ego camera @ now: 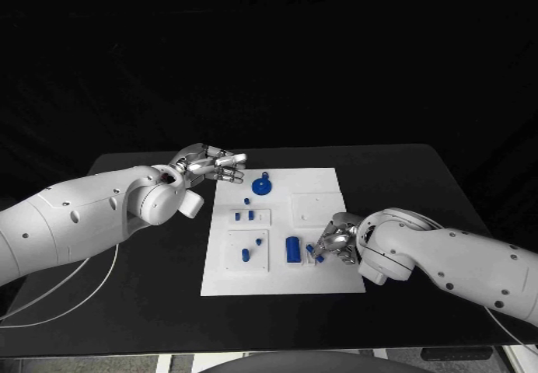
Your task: Assemble the parts on the task board
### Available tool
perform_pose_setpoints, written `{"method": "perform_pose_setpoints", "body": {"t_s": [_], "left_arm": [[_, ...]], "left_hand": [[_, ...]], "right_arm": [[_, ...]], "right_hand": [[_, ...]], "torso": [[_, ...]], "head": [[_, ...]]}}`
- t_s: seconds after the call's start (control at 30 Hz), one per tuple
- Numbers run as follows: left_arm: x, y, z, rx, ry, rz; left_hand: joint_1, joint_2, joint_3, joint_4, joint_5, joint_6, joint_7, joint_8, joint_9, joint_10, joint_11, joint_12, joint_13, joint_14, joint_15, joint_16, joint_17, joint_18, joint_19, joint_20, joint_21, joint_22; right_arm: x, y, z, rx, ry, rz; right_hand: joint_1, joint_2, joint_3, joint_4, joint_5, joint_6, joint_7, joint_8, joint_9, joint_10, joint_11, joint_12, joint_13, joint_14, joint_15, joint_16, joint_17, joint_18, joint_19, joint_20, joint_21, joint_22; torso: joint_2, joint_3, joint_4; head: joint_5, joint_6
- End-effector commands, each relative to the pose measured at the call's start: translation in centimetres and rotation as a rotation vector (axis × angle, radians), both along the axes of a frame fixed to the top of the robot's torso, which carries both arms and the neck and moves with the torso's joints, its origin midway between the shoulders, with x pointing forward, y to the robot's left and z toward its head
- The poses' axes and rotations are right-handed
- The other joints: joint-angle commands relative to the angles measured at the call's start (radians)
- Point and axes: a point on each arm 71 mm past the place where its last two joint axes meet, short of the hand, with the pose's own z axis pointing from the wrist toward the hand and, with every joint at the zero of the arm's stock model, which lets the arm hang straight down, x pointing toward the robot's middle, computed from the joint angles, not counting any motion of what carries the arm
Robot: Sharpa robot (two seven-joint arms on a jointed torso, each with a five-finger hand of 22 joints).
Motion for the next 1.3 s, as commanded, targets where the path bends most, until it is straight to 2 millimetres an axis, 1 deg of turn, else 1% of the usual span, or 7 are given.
{"method": "perform_pose_setpoints", "body": {"t_s": [0.03, 0.13, 0.33, 0.63, 0.83, 1.0, 1.3], "left_arm": [[-0.1, -0.32, 0.04, -0.003, 0.003, -0.025], [-0.12, -0.39, 0.01, -0.001, 0.007, -0.031], [-0.15, -0.45, -0.04, 0.004, 0.013, -0.038], [-0.19, -0.46, -0.1, 0.011, 0.018, -0.045], [-0.2, -0.39, -0.11, 0.014, 0.019, -0.045], [-0.21, -0.44, -0.12, 0.016, 0.02, -0.047], [-0.21, -0.37, -0.14, 0.019, 0.021, -0.047]], "left_hand": [[0.0, -0.01, 0.0, 0.004, 0.001, -0.009, 0.0, 0.005, 0.001, -0.006, 0.0, 0.002, 0.001, -0.007, 0.003, 0.0, 0.0, 0.006, 0.0, 0.008, 0.005, -0.002], [0.0, -0.01, 0.0, 0.004, 0.001, -0.009, 0.0, 0.005, 0.001, -0.006, 0.0, 0.002, 0.001, -0.007, 0.003, 0.0, 0.0, 0.006, 0.0, 0.008, 0.005, -0.002], [0.0, -0.01, 0.001, 0.005, 0.001, -0.01, 0.0, 0.005, 0.001, -0.009, 0.0, 0.002, 0.001, -0.009, 0.004, 0.0, 0.0, 0.006, -0.001, 0.008, 0.004, -0.002], [0.0, -0.01, 0.001, 0.006, 0.001, -0.01, 0.0, 0.005, 0.001, -0.011, 0.001, 0.002, 0.001, -0.011, 0.005, 0.0, 0.0, 0.006, -0.002, 0.009, 0.004, -0.002], [0.0, -0.01, 0.002, 0.007, 0.001, -0.01, 0.0, 0.006, 0.001, -0.012, 0.002, 0.002, 0.001, -0.011, 0.005, 0.0, 0.001, 0.006, -0.003, 0.009, 0.003, -0.002], [0.0, -0.009, 0.002, 0.008, 0.0, -0.01, 0.0, 0.005, 0.001, -0.012, 0.002, 0.002, 0.001, -0.012, 0.005, 0.0, 0.0, 0.007, -0.003, 0.009, 0.003, -0.002], [-0.001, -0.009, 0.001, 0.009, 0.0, -0.01, 0.001, 0.006, 0.001, -0.013, 0.002, 0.002, 0.001, -0.012, 0.005, 0.0, 0.001, 0.007, -0.003, 0.01, 0.003, -0.002]], "right_arm": [[-0.38, 0.21, -0.39, -0.036, 0.065, 0.051], [-0.37, 0.37, -0.4, -0.039, 0.064, 0.054], [-0.28, 0.6, -0.42, -0.039, 0.061, 0.055], [-0.07, 0.48, -0.43, -0.053, 0.054, 0.057], [0.03, 0.44, -0.41, -0.059, 0.047, 0.056], [0.01, 0.75, -0.36, -0.056, 0.048, 0.07], [-0.17, 0.87, -0.34, -0.061, 0.064, 0.095]], "right_hand": [[-0.005, 0.005, -0.008, 0.002, -0.003, 0.007, -0.002, 0.002, -0.001, -0.004, -0.003, -0.006, -0.001, 0.004, -0.004, -0.006, 0.001, 0.006, 0.05, -0.004, -0.005, 0.094], [-0.013, 0.005, -0.026, 0.012, -0.014, 0.012, -0.005, 0.002, -0.001, -0.002, -0.004, -0.006, -0.002, 0.005, -0.004, -0.006, 0.002, 0.005, 0.051, -0.005, -0.005, 0.094], [-0.044, 0.014, -0.074, 0.077, -0.138, 0.018, -0.015, 0.002, -0.001, 0.006, -0.006, -0.002, -0.004, 0.007, -0.003, -0.003, 0.006, 0.002, 0.054, -0.004, -0.001, 0.095], [-0.071, 0.011, -0.071, 0.132, -0.184, 0.027, -0.019, 0.002, 0.0, 0.012, -0.008, -0.006, -0.011, 0.008, -0.004, 0.0, 0.009, 0.0, 0.055, -0.004, 0.003, 0.096], [-0.079, 0.012, -0.07, 0.142, -0.205, 0.034, -0.022, 0.002, 0.0, 0.015, -0.009, -0.006, -0.013, 0.008, -0.004, 0.0, 0.009, -0.001, 0.055, -0.005, 0.003, 0.096], [-0.085, -0.005, -0.074, 0.172, -0.253, 0.037, -0.022, 0.002, 0.0, 0.016, -0.009, -0.005, -0.015, 0.008, -0.003, 0.0, 0.009, -0.002, 0.054, -0.004, 0.004, 0.097], [-0.073, -0.011, -0.073, 0.199, -0.25, 0.04, -0.022, 0.002, 0.0, 0.016, -0.009, -0.005, -0.017, 0.008, -0.003, 0.0, 0.009, -0.003, 0.054, -0.004, 0.006, 0.097]], "torso": [[0.0, 0.0001, -0.0011], [-0.001, 0.0005, -0.0008], [0.0, 0.0005, 0.0001], [0.0, 0.0006, -0.0005], [0.0, 0.0012, -0.001], [0.0, 0.0013, -0.0003], [0.0, 0.0007, -0.0012]], "head": [[0.001, -0.001], [0.003, -0.001], [0.005, 0.002], [0.004, 0.002], [0.004, 0.002], [0.005, 0.002], [0.005, 0.001]]}}
